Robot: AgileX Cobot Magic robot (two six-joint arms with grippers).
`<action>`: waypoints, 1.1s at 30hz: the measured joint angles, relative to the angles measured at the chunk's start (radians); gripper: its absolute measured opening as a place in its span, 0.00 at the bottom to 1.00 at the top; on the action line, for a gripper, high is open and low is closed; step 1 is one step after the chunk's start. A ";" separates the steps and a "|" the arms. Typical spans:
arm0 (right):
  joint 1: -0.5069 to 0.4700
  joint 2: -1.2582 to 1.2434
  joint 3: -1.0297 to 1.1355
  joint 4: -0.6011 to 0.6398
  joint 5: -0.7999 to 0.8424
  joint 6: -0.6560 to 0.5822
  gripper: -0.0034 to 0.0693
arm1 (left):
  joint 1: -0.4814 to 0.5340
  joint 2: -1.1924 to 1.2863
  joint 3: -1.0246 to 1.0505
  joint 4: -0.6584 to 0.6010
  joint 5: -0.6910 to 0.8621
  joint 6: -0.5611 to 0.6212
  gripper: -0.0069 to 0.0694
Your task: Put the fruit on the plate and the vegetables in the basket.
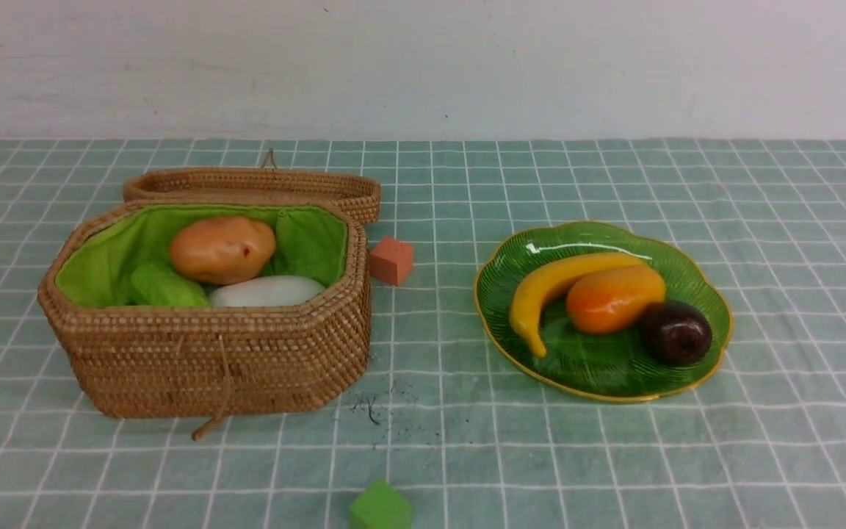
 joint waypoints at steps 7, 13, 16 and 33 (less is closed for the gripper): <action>0.000 0.000 0.000 0.000 0.000 0.000 0.07 | 0.000 0.000 0.000 -0.006 -0.004 -0.027 0.07; 0.000 0.000 0.000 0.000 0.000 0.000 0.08 | 0.000 0.000 0.000 -0.008 -0.007 -0.028 0.07; 0.000 0.000 0.000 0.000 0.000 0.000 0.09 | 0.000 0.000 0.000 -0.008 -0.008 -0.028 0.07; 0.000 0.000 0.000 0.000 0.000 0.000 0.12 | 0.000 0.000 0.000 -0.008 -0.008 -0.028 0.08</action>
